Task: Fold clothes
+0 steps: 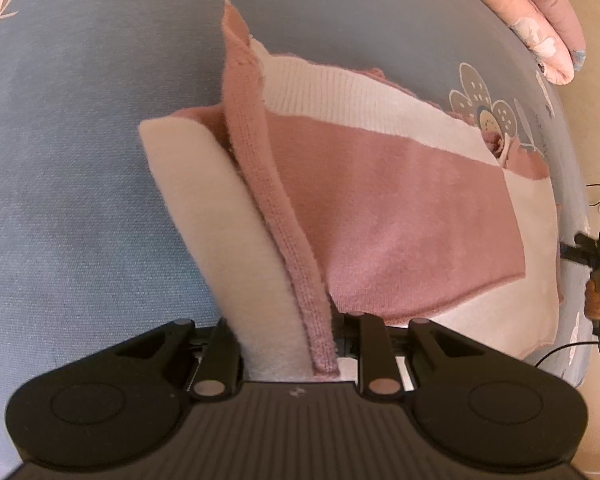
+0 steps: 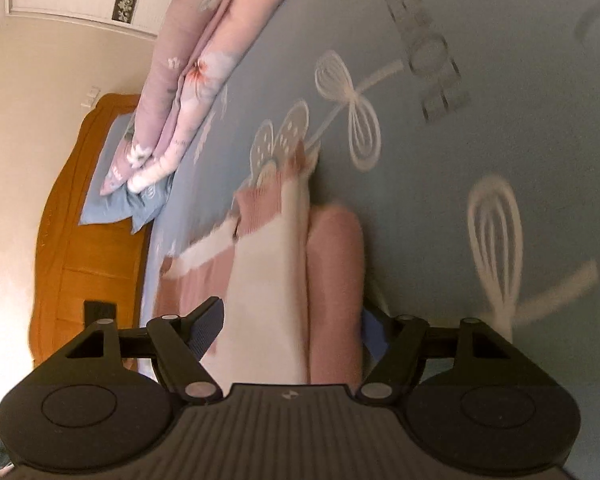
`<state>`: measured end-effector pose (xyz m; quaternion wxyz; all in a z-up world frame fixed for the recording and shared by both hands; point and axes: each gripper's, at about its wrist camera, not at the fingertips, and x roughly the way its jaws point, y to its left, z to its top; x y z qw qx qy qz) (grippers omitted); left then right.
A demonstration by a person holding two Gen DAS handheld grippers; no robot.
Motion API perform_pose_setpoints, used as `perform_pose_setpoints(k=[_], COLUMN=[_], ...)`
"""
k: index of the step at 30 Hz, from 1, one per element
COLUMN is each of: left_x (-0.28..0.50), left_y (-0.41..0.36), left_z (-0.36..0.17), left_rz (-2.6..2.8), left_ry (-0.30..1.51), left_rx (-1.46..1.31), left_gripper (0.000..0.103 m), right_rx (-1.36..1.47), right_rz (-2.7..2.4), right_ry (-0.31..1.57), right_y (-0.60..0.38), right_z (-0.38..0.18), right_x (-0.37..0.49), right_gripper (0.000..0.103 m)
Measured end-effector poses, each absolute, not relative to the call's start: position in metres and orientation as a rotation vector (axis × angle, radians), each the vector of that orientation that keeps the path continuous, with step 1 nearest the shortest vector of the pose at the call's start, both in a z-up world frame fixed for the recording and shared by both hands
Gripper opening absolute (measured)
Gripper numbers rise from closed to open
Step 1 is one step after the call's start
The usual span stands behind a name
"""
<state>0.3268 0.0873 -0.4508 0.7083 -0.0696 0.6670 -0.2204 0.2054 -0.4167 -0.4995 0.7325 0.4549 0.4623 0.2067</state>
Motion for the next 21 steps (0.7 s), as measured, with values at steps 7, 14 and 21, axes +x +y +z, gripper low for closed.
perform_pose_setpoints(k=[7, 14, 21], left_x=[0.327, 0.328, 0.327], left_y=[0.091, 0.089, 0.094], left_z=[-0.449, -0.45, -0.45], left_rz=[-0.502, -0.512, -0.522], left_ry=[1.48, 1.48, 1.479], left_rx=[-0.165, -0.17, -0.187], left_gripper=[0.023, 0.023, 0.023], right_rx=[1.057, 0.892, 0.815], right_rz=[0.505, 0.549, 0.448], right_ry=[0.975, 1.055, 1.113], right_y=[-0.412, -0.382, -0.364], right_z=[-0.505, -0.494, -0.482], right_x=[0.191, 0.227, 0.231], right_gripper=[0.076, 0.07, 0.065])
